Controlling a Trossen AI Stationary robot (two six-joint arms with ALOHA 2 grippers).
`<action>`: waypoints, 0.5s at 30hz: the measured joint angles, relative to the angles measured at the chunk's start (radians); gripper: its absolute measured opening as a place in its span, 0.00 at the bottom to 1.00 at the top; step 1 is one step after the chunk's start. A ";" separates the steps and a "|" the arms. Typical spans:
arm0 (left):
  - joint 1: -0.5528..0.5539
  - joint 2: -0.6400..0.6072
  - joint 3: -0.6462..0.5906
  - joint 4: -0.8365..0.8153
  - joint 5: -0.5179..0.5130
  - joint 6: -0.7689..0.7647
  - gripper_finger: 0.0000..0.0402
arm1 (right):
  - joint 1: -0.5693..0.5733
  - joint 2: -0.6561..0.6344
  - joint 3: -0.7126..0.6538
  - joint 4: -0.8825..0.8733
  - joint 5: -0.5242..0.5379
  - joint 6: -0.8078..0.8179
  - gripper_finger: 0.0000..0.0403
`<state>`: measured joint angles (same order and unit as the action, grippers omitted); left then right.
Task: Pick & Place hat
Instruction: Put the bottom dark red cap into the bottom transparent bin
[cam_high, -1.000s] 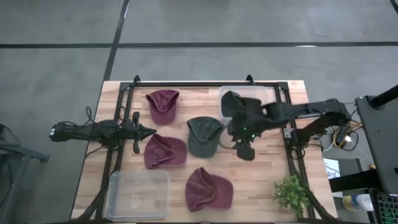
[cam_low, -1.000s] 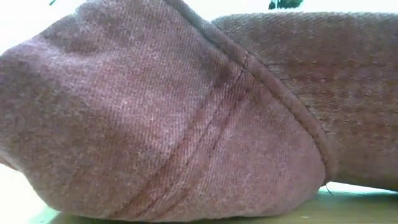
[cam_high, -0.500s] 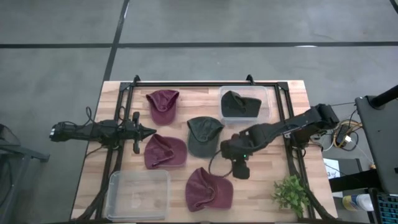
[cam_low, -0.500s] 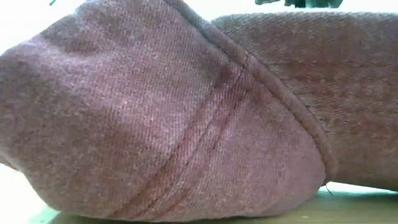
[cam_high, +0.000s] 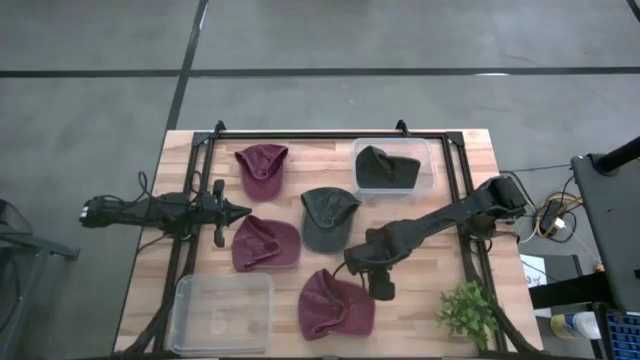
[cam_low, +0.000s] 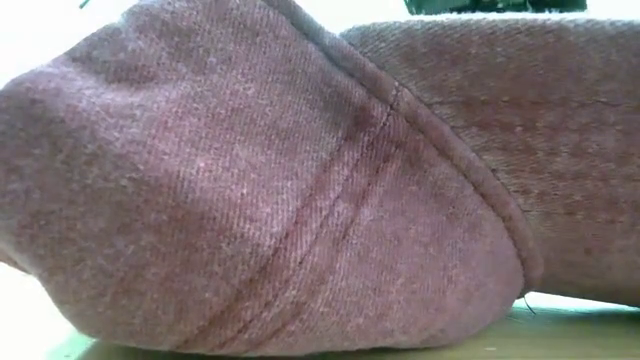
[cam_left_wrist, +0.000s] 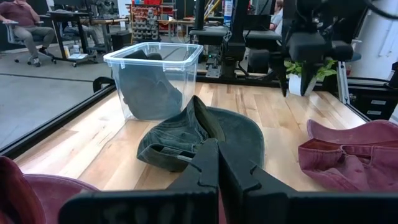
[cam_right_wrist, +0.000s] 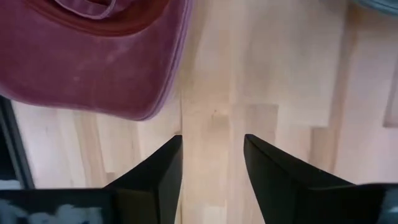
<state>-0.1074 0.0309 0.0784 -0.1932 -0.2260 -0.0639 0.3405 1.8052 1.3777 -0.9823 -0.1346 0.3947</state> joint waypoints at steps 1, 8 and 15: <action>0.000 0.000 0.000 0.000 0.000 0.000 0.00 | 0.000 0.009 0.000 0.013 -0.011 -0.003 0.43; 0.000 0.000 0.000 0.000 0.000 0.000 0.00 | 0.000 0.025 0.000 0.142 -0.092 -0.017 0.49; 0.000 0.001 0.000 0.000 0.000 0.000 0.00 | -0.008 0.029 -0.006 0.235 -0.129 -0.011 0.53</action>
<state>-0.1070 0.0322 0.0784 -0.1936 -0.2260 -0.0639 0.3325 1.8342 1.3718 -0.7474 -0.2634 0.3840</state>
